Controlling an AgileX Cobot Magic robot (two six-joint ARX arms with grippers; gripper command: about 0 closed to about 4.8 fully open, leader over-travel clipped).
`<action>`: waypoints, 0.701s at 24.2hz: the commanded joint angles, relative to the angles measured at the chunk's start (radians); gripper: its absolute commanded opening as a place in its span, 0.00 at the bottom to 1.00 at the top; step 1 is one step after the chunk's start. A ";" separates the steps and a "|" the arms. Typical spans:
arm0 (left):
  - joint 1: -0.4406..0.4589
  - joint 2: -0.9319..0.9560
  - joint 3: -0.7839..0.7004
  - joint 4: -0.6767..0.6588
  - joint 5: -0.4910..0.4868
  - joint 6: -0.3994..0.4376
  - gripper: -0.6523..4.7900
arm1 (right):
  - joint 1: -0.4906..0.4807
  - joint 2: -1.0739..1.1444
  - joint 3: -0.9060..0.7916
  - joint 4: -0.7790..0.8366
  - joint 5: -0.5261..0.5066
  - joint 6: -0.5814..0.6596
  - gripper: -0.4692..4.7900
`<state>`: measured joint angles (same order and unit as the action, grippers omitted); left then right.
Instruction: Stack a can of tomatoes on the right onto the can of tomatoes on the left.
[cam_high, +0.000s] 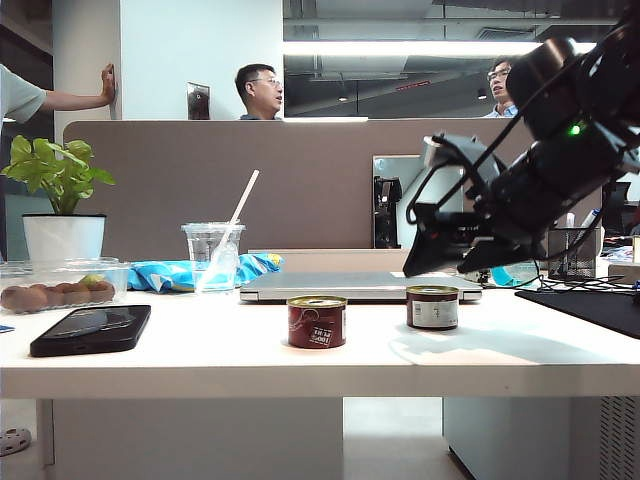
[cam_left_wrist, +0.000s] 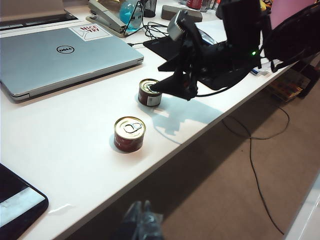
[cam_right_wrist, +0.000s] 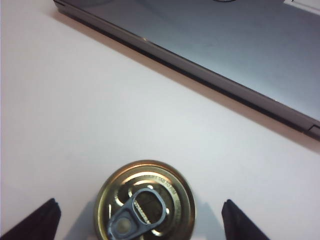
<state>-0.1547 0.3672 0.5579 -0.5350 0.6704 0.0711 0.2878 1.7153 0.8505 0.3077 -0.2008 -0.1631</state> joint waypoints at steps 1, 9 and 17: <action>0.000 0.000 0.000 0.012 0.004 0.003 0.12 | 0.001 0.028 0.016 0.011 0.001 0.002 0.94; 0.000 0.000 0.000 0.012 0.005 0.000 0.12 | 0.001 0.097 0.026 0.013 0.001 0.002 0.93; 0.000 0.000 0.000 0.012 0.005 0.000 0.12 | 0.001 0.116 0.054 0.030 0.000 0.002 0.82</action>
<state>-0.1547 0.3672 0.5579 -0.5350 0.6704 0.0708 0.2882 1.8336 0.8959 0.3096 -0.1982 -0.1631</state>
